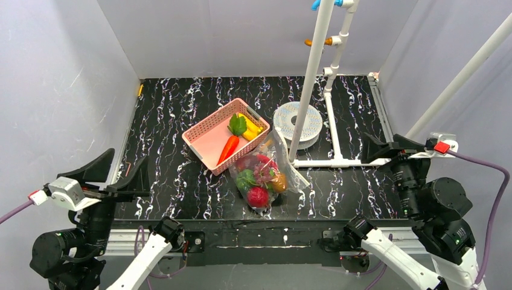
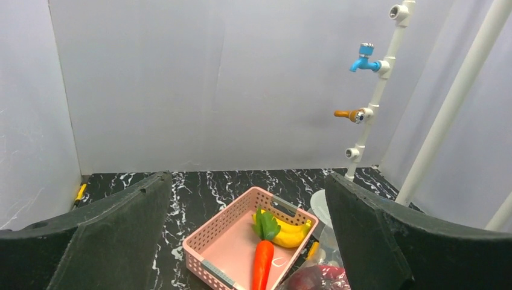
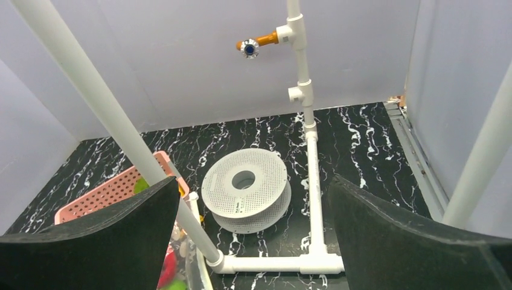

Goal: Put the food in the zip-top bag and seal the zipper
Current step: Reset both arms

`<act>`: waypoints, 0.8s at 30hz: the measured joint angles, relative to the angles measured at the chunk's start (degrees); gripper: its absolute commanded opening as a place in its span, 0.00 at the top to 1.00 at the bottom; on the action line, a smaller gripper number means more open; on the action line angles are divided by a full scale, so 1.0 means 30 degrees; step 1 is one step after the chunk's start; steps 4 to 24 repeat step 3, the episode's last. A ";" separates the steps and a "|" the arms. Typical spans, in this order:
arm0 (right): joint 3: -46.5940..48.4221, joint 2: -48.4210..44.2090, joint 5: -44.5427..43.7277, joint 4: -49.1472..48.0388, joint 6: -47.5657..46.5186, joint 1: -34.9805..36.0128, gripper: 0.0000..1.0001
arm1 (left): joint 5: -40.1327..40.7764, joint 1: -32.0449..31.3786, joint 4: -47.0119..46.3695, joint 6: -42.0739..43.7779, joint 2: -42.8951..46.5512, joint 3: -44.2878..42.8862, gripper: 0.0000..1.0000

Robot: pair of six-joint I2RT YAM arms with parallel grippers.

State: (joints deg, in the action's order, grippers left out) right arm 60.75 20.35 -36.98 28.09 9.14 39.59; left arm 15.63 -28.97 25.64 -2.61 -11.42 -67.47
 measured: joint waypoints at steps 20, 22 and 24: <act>0.0098 -0.0009 -0.0123 -0.0069 -0.0125 0.0000 0.02 | 0.0041 0.0000 -0.0021 -0.0033 0.0000 0.0029 0.02; 0.0098 -0.0009 -0.0123 -0.0069 -0.0125 0.0000 0.02 | 0.0041 0.0000 -0.0021 -0.0033 0.0000 0.0029 0.02; 0.0098 -0.0009 -0.0123 -0.0069 -0.0125 0.0000 0.02 | 0.0041 0.0000 -0.0021 -0.0033 0.0000 0.0029 0.02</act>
